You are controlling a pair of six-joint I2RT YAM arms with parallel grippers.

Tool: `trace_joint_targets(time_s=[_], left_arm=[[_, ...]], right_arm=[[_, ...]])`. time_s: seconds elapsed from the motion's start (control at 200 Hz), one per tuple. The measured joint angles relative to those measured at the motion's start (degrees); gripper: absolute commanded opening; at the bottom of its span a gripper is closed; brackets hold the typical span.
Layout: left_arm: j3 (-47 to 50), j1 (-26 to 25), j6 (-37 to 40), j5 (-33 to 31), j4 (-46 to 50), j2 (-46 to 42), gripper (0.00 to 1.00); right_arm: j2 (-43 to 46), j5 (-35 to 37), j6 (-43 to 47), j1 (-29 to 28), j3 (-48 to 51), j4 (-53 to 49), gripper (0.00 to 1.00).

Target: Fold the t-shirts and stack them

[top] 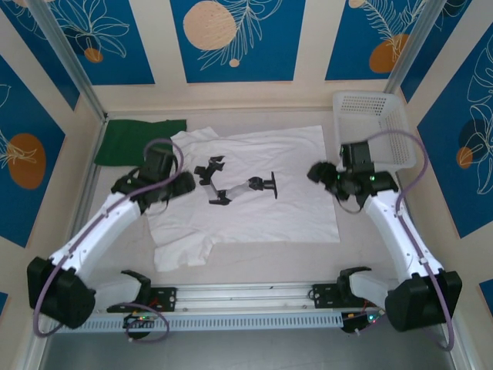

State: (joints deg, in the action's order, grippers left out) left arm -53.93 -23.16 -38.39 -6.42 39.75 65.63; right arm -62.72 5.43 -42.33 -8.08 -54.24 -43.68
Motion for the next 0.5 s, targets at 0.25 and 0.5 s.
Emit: trace_joint_targets(time_s=[0.25, 0.5], left_arm=[[15.89, -1.20, -6.29, -0.31, 11.65, -22.71, 0.53], [19.71, -10.40, -14.56, -1.90, 15.19, -24.20, 0.43]], right_arm=[[15.87, 0.15, -6.56, 8.50, 20.50, -6.36, 0.57], [14.60, -3.43, -10.84, 15.32, 25.53, -2.75, 0.58]])
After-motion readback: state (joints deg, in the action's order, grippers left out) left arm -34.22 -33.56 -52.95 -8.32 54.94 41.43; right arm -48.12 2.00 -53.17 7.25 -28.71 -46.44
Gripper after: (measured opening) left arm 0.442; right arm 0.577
